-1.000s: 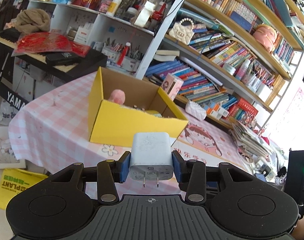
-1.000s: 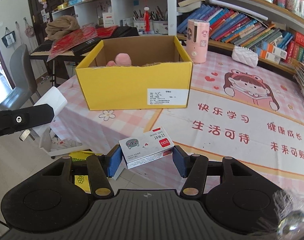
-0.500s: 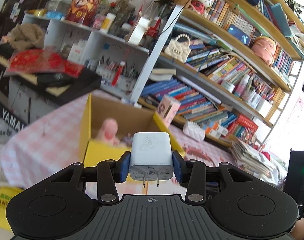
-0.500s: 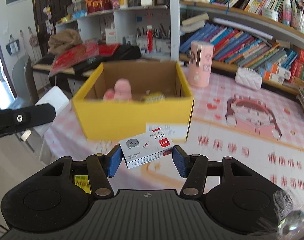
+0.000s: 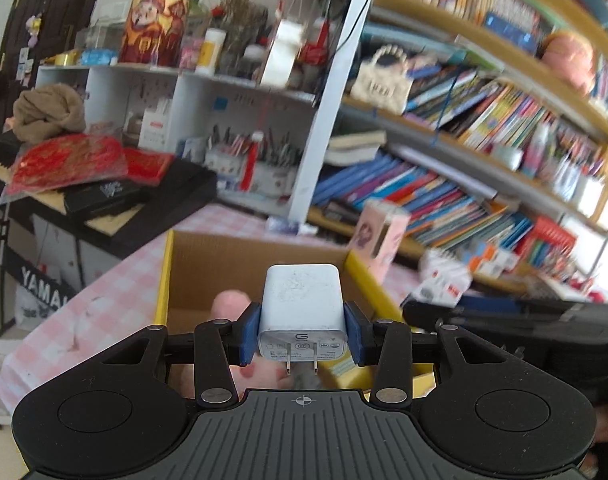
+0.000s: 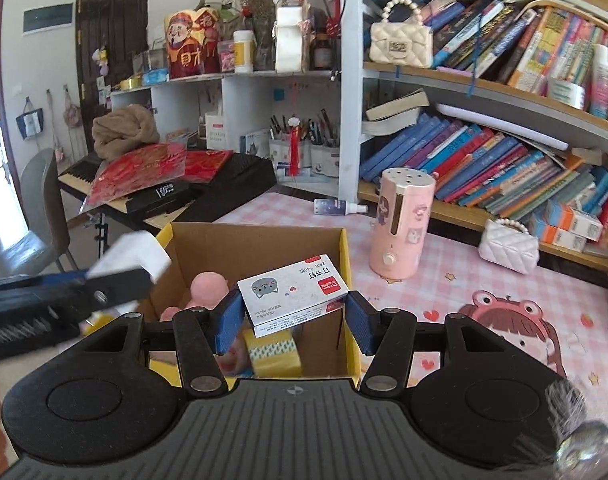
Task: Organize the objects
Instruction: 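Carry the charger and card box with both tools over the yellow box, then lower both tools into the box and open them to release the items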
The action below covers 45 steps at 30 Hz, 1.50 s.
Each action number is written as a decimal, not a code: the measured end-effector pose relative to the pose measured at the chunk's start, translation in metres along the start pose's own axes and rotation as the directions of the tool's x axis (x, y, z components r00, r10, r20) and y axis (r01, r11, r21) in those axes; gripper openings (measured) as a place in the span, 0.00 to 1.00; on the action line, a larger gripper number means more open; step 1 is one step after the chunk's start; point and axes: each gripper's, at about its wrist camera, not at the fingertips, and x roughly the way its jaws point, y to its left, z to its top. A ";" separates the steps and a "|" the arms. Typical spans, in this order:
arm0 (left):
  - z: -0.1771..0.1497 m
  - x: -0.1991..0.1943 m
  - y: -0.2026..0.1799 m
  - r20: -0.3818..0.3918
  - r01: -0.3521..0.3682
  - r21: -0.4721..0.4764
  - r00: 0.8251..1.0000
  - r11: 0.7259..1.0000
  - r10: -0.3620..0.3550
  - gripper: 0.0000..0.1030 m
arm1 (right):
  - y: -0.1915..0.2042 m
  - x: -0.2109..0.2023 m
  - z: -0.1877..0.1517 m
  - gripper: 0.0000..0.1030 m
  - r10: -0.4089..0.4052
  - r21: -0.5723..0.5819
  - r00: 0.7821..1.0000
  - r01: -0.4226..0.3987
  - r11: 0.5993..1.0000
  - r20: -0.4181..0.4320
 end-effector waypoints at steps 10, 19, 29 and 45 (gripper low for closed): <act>-0.017 0.049 -0.005 -0.125 -0.139 0.089 0.981 0.986 0.149 0.40 | -0.004 0.059 -0.002 0.51 0.054 -0.088 0.994 -0.062 0.994 -0.091; -0.024 0.068 -0.010 -0.167 -0.172 0.144 0.967 0.974 0.195 0.40 | -0.008 0.088 -0.007 0.51 0.079 -0.126 0.985 -0.099 0.987 -0.154; -0.020 0.056 -0.019 -0.072 -0.184 0.197 0.977 0.963 0.201 0.64 | -0.011 0.110 -0.005 0.51 0.102 -0.114 0.975 -0.126 0.986 -0.198; -0.006 0.010 -0.004 0.082 -0.239 0.042 0.968 0.970 0.236 0.80 | 0.010 0.139 -0.001 0.51 0.089 -0.250 0.961 -0.156 0.956 -0.262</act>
